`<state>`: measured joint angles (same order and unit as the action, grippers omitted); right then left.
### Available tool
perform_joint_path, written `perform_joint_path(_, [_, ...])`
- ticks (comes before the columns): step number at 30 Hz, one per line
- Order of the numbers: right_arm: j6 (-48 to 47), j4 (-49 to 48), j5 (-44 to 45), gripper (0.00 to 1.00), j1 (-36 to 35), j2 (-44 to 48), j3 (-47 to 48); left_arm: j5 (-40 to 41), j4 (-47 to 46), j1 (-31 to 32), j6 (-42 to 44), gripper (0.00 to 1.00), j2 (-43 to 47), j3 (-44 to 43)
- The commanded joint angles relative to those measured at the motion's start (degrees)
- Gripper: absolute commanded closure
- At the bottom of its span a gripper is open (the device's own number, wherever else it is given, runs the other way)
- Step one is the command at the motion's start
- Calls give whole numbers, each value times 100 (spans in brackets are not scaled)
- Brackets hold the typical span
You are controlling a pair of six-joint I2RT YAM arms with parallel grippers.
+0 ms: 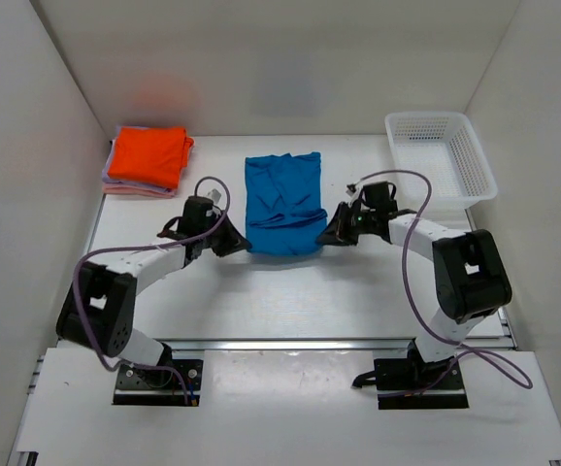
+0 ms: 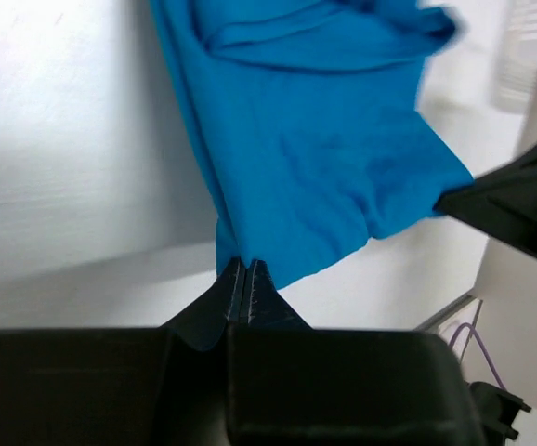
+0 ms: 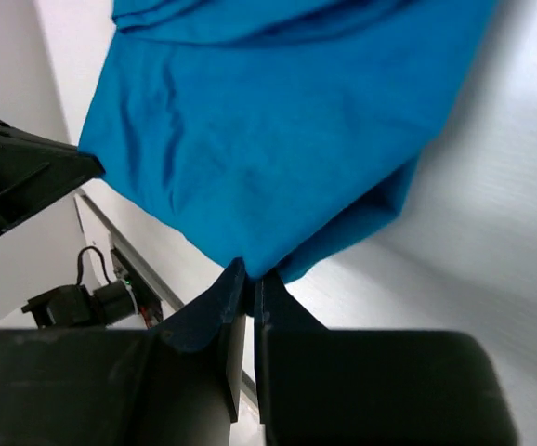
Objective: Fold and stack the t-shirts
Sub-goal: Grab one side of the 2/3 rectangular tshirt with both arms, then fold the long partially folded tshirt into a neat square
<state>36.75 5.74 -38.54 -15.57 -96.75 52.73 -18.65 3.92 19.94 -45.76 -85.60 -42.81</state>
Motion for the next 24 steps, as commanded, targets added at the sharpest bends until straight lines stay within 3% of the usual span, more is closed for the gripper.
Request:
perform_joint_path(1, [-581, 814, -206, 100, -24, 595, 431, 56, 775, 71, 497, 100, 815, -316])
perform_joint_path(7, [-319, 490, -224, 100, -489, 1411, -1044, -24, 1127, 325, 560, 100, 1878, 1131])
perform_joint_path(13, [157, 375, -179, 100, -1026, 2423, -2406, -42, 1699, 747, 340, 100, 3012, 2021])
perform_joint_path(19, [43, 788, -364, 100, -904, 2828, -2619, -226, 2069, 819, 190, 100, 3707, 2496])
perform_joint_path(24, [-308, 789, -645, 100, -649, 2154, -2206, -297, 1762, 519, 233, 100, 3499, 2225])
